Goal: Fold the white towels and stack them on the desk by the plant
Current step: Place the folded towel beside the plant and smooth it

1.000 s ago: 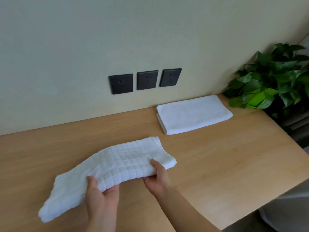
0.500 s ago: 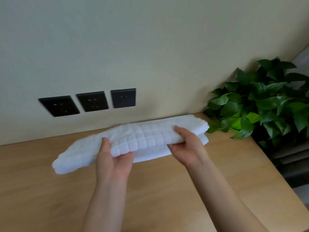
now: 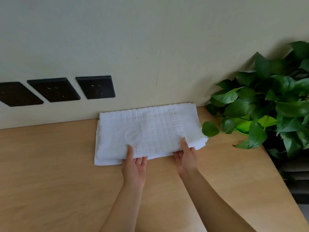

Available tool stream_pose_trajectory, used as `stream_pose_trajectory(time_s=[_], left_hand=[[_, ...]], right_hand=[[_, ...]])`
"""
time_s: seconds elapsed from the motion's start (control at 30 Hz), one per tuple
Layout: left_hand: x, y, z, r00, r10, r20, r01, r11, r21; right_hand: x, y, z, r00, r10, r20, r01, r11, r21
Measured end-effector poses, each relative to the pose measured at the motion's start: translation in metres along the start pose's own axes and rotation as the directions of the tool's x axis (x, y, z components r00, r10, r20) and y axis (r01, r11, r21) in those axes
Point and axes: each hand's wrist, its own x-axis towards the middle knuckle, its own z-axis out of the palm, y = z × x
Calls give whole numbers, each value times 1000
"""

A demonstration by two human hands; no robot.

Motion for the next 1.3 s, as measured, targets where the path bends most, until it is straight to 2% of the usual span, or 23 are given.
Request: stream_pose_trajectory(time_s=[0.1, 0.2, 0.27, 0.37, 0.53, 0.63, 0.7, 0.8, 0.83, 0.87, 0.9, 0.93, 0.97, 1.0, 1.03, 1.1, 1.2, 1.23, 1.3], left_hand=[[-1, 1, 5, 1000, 18, -8, -18, 1000, -3], [4, 16, 5, 987, 143, 77, -136, 987, -87], [6, 27, 5, 977, 194, 87, -179, 971, -156], [3, 27, 6, 991, 132, 1, -129, 968, -214], [1, 28, -2, 989, 145, -9, -144, 968, -207], [4, 30, -2, 978, 151, -144, -176, 968, -181], [3, 33, -2, 946, 196, -256, -240, 959, -150], [-7, 38, -2, 821, 424, -382, -436, 898, 58], [-11, 38, -2, 754, 538, -377, -510, 841, 181], [-13, 37, -1, 672, 669, -318, -582, 743, 332], [-14, 34, 0, 577, 795, -189, -648, 586, 487], [-11, 29, 1, 481, 877, 2, -708, 387, 591], [-6, 23, 4, 403, 891, 212, -761, 198, 617], [1, 19, 10, 371, 840, 396, -798, 70, 599], [8, 16, 17, 375, 751, 544, -812, -18, 584], [27, 12, 28, 423, 531, 735, -755, -243, 610], [56, 17, 26, 570, 293, 768, -497, -622, 606], [61, 19, 23, 605, 263, 752, -420, -697, 581], [65, 21, 18, 620, 254, 742, -348, -759, 550]], right_hand=[[2, -1, 0, 1000, 1, -10, -1, 1000, -7], [2, -1, -4, 999, 1, 39, -1, 1000, 4], [1, 0, -6, 997, -37, 70, 41, 998, -55], [0, 0, -5, 993, -86, 85, 95, 990, -106], [0, 1, -2, 991, -115, 72, 127, 972, -198], [1, 2, 0, 993, -112, 33, 116, 979, -169], [-4, -1, 3, 991, -136, -1, 135, 981, -142], [-23, -4, 10, 956, -291, -27, 276, 930, -241], [-28, -3, 14, 928, -373, -4, 351, 878, -326], [-33, -2, 17, 887, -458, 53, 436, 795, -422], [-34, -1, 21, 827, -540, 154, 536, 678, -503], [-33, 0, 25, 749, -595, 292, 642, 544, -540], [-29, 1, 31, 661, -611, 436, 736, 417, -533], [-23, 0, 37, 579, -594, 559, 805, 310, -505], [-13, 0, 44, 519, -555, 651, 847, 232, -478], [6, -2, 59, 460, -437, 773, 883, 139, -447], [36, 2, 66, 487, -192, 852, 871, 31, -491], [46, 5, 64, 500, -131, 856, 858, -56, -510], [58, 12, 57, 484, -94, 870, 815, -314, -487]])
